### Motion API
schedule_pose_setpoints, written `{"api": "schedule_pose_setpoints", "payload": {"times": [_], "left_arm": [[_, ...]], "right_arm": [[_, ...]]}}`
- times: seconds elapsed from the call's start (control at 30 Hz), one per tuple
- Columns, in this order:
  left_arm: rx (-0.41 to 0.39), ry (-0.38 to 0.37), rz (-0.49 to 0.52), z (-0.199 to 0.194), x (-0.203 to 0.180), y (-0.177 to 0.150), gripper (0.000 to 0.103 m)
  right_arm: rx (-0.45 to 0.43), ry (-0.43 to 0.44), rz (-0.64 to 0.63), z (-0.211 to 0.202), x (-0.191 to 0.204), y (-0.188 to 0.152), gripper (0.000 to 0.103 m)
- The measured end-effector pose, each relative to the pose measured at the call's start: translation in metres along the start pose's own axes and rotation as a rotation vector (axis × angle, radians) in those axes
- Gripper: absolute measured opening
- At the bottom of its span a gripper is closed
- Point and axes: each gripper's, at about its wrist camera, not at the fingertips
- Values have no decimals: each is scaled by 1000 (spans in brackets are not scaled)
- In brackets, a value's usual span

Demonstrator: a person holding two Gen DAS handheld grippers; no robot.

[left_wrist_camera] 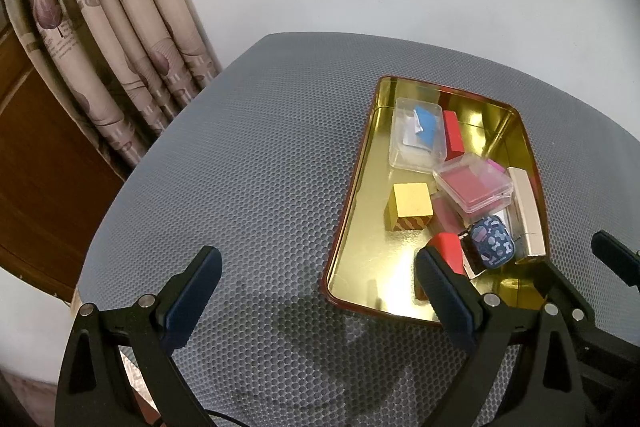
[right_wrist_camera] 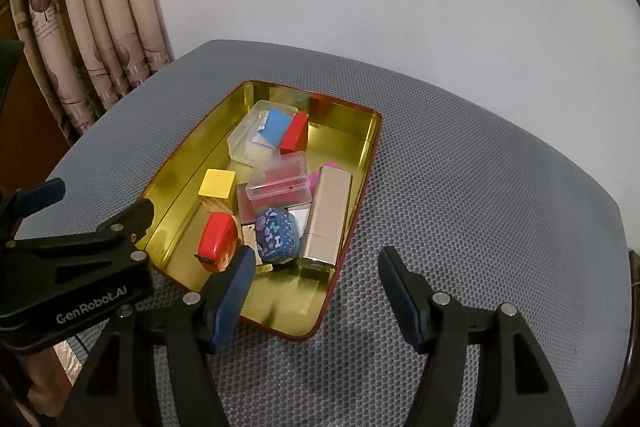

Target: Organize rigid objects

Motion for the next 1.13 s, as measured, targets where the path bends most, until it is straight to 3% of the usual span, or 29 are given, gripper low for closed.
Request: {"api": "schedule_pose_setpoints", "payload": {"times": [1.13], "left_arm": [[-11,-8,5,-1,2,0,97]], "right_arm": [[12,6,5,0,0,-2,66]]}}
Point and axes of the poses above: each gripper's, at about its wrist camera, not at the fingertips, and z roughly the way its jaws point, x to its left, y to its top, and after that the axes turned 11 degrees about x, right-handed
